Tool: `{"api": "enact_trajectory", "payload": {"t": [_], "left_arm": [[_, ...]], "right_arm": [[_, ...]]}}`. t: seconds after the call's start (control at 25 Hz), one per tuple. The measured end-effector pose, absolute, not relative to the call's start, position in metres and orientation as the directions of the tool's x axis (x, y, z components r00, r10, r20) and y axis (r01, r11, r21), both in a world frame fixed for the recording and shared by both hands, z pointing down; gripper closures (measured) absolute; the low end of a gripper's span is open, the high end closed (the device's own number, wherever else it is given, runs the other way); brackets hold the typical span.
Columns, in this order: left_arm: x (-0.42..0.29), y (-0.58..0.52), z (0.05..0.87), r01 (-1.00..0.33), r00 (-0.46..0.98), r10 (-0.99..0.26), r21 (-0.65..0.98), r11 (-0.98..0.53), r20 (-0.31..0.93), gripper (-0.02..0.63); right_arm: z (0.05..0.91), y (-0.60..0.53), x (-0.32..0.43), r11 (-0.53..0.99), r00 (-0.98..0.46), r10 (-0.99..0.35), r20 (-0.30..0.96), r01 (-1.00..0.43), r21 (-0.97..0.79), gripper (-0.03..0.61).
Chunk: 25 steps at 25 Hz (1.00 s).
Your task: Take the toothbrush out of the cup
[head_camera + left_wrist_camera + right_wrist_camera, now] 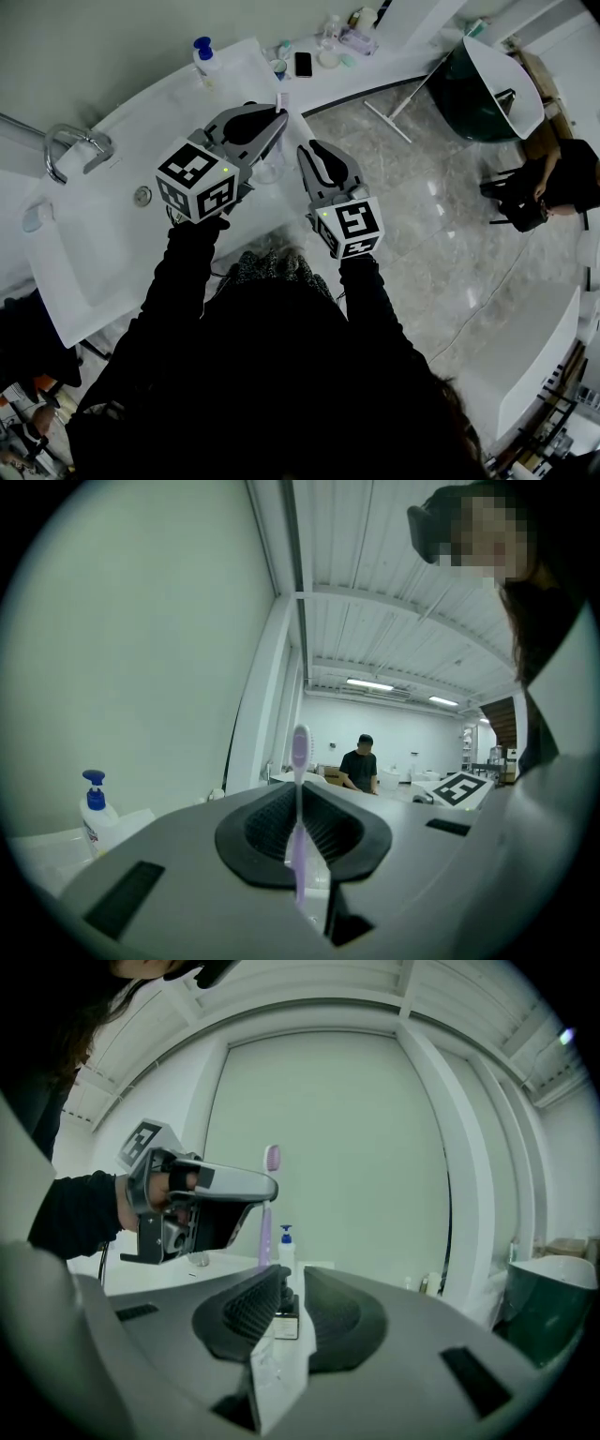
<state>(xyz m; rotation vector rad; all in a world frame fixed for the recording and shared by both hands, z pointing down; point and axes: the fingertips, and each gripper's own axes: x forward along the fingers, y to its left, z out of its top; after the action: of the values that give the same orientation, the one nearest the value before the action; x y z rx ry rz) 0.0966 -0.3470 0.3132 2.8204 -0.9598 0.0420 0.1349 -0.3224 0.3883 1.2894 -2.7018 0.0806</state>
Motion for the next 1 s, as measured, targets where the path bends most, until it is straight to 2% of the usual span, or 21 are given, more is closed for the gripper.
{"api": "enact_trajectory", "payload": {"t": [0.28, 1.0], "left_arm": [[0.103, -0.345, 0.303, -0.601, 0.799, -0.599, 0.132, -0.788, 0.057, 0.589], [0.128, -0.331, 0.294, -0.537, 0.842, -0.538, 0.143, -0.832, 0.032, 0.589]], "right_arm": [[0.400, -0.321, 0.126, 0.657, -0.644, -0.741, 0.189, -0.754, 0.008, 0.492], [0.412, -0.324, 0.118, 0.657, -0.640, -0.737, 0.214, -0.754, 0.007, 0.492]]}}
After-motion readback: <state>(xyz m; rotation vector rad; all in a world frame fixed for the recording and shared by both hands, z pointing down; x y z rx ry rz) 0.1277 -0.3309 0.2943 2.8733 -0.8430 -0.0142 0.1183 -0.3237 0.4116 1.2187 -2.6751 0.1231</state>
